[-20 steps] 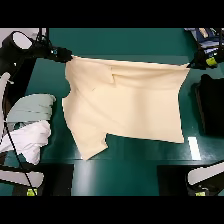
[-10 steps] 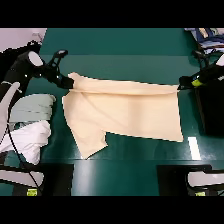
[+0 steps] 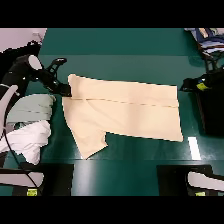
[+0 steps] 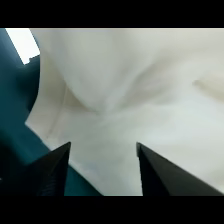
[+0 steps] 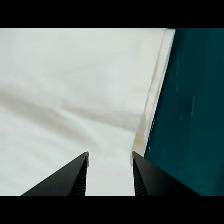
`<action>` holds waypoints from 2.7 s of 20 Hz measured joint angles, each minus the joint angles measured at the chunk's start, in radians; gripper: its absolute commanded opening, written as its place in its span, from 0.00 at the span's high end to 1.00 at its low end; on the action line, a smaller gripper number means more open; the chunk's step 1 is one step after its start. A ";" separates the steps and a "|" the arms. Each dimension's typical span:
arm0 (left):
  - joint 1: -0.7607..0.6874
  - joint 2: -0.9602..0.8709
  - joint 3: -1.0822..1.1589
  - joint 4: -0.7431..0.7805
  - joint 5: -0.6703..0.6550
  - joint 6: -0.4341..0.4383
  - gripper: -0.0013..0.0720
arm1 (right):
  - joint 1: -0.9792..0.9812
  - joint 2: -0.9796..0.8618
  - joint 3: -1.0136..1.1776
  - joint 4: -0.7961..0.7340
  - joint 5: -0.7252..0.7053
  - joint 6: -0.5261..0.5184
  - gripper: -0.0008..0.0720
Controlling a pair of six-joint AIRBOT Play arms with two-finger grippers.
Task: Fold the shirts.
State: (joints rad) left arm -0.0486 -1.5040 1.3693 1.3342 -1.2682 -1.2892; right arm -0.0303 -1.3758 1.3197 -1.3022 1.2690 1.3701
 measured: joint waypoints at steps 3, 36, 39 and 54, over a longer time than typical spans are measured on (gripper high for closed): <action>0.000 0.105 -0.091 0.008 -0.040 -0.064 0.32 | -0.047 0.100 -0.088 0.002 0.023 -0.003 0.36; -0.001 0.512 -0.876 -0.445 0.283 -0.098 0.94 | -0.392 0.313 -0.627 0.090 0.194 -0.098 0.24; -0.001 0.512 -0.876 -0.450 0.283 -0.080 0.94 | -0.376 0.313 -0.727 0.094 0.152 -0.097 0.29; -0.068 0.755 -0.900 -0.277 0.056 -0.197 0.95 | -0.315 0.368 -0.801 0.117 0.139 -0.151 0.96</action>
State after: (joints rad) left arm -0.1165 -0.7486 0.4698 1.0576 -1.2125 -1.4864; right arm -0.3454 -1.0077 0.5182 -1.1854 1.4078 1.2194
